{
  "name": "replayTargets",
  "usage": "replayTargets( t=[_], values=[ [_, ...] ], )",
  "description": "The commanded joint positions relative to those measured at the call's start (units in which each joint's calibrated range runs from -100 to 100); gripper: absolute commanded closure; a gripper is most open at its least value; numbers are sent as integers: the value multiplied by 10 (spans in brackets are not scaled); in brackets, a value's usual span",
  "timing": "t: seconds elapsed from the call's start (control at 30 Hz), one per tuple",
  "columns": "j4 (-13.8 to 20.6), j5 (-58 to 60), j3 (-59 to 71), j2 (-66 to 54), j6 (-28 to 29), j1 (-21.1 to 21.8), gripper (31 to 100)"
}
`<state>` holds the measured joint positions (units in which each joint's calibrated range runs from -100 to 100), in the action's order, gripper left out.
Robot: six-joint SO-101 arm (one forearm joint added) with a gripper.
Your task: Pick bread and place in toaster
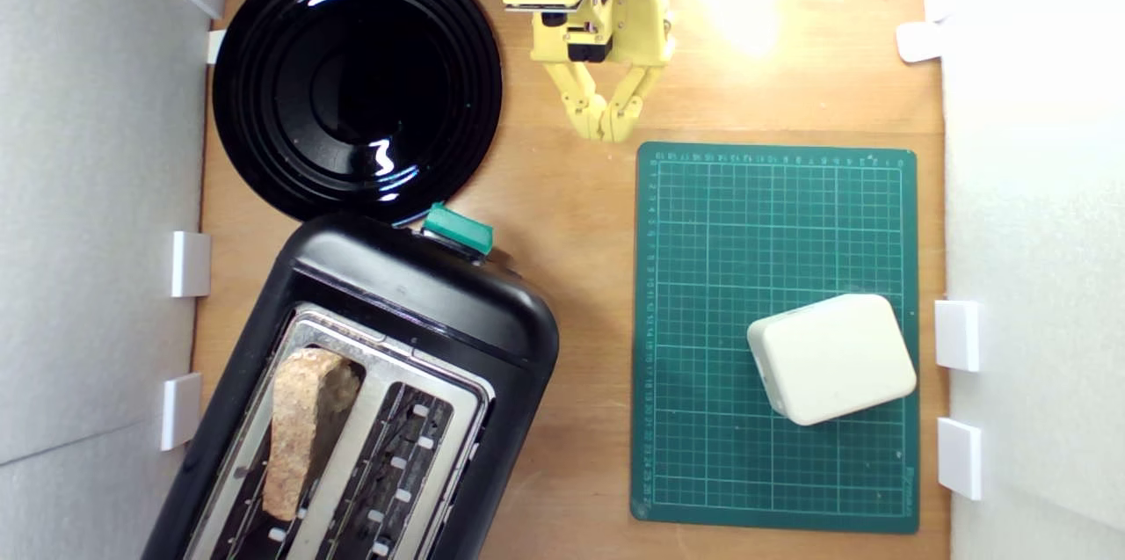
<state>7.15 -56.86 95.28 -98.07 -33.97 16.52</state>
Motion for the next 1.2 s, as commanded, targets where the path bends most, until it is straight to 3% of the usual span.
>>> replayTargets(
  t=[0.0,0.17,1.17],
  values=[
    [1,0,11,-5,-3,2,878],
    [5,-1,30,-5,-3,4,924],
    [3,-18,33,-4,8,4,927]
  ],
)
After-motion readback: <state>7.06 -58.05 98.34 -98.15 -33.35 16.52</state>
